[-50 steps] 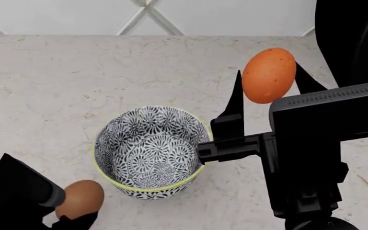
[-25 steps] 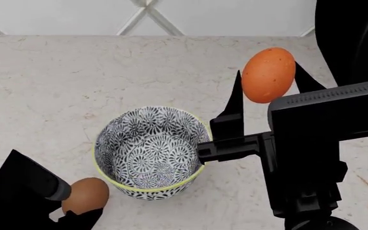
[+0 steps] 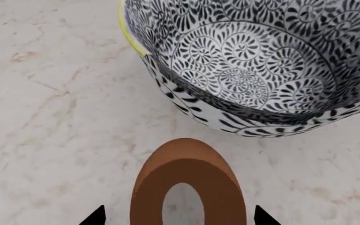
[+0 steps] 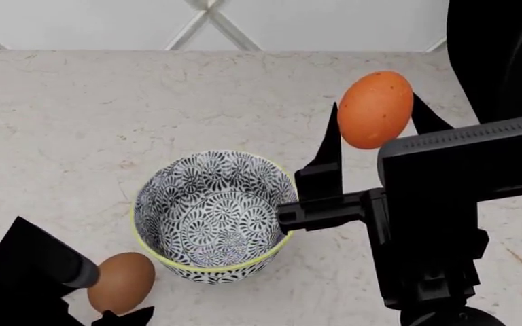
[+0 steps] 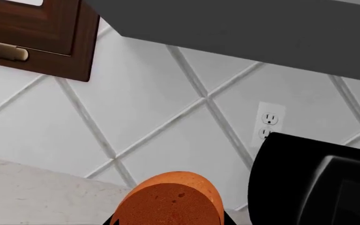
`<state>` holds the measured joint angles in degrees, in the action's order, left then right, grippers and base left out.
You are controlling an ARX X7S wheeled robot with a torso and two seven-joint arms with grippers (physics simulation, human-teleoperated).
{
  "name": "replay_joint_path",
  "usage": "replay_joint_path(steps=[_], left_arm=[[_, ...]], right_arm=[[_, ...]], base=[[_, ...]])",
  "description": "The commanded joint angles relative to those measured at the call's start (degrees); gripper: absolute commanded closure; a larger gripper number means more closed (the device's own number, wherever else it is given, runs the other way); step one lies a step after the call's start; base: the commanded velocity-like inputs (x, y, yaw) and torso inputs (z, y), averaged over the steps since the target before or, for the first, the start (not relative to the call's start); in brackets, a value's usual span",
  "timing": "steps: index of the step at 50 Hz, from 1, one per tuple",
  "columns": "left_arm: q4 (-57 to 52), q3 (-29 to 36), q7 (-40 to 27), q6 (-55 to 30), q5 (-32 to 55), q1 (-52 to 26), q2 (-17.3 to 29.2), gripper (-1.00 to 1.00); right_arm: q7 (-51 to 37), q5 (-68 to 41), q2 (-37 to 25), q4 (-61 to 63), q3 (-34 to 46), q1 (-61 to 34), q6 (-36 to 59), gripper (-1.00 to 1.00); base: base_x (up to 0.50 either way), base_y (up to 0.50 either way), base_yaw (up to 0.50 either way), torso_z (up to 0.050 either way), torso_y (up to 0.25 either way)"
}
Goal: Place the eggs and milk next to the bowl.
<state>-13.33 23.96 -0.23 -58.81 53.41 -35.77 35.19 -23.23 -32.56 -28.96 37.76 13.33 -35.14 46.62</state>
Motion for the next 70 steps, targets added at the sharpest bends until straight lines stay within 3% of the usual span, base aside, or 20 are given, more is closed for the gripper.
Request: replay_joint_path(steps=[1, 28, 37, 52, 70], left_arm=[[-1.9, -3.4, -0.4, -1.6, 2.1, -0.5, 0.4, -1.00], [-9.7, -7.8, -3.4, -5.4, 11.1, -2.6, 1.3, -1.00], [-11.8, -13.6, -6.4, -3.5, 15.1, -2.6, 1.4, -1.00], [-16.1, -24.0, -10.1, 1.9, 22.7, 1.7, 1.2, -1.00], [-17.3, -28.7, -9.2, 10.4, 16.3, 4.7, -0.9, -1.00]], right_arm=[[2.8, 3.5, 0.7, -0.9, -1.4, 0.5, -0.6, 1.00], [2.6, 2.9, 0.4, -0.8, -1.4, 0.1, -0.3, 1.00], [2.8, 2.0, -0.3, -0.4, -1.4, 0.8, 0.9, 1.00], [3.7, -5.5, -2.7, 2.7, -3.1, 1.8, 9.9, 1.00], [5.0, -21.8, -4.8, 4.8, -8.2, 2.3, 23.4, 1.00]], base=[[0.00, 0.00, 0.00, 0.000, 0.000], [0.00, 0.00, 0.00, 0.000, 0.000], [0.00, 0.00, 0.00, 0.000, 0.000], [0.00, 0.00, 0.00, 0.000, 0.000], [0.00, 0.00, 0.00, 0.000, 0.000]])
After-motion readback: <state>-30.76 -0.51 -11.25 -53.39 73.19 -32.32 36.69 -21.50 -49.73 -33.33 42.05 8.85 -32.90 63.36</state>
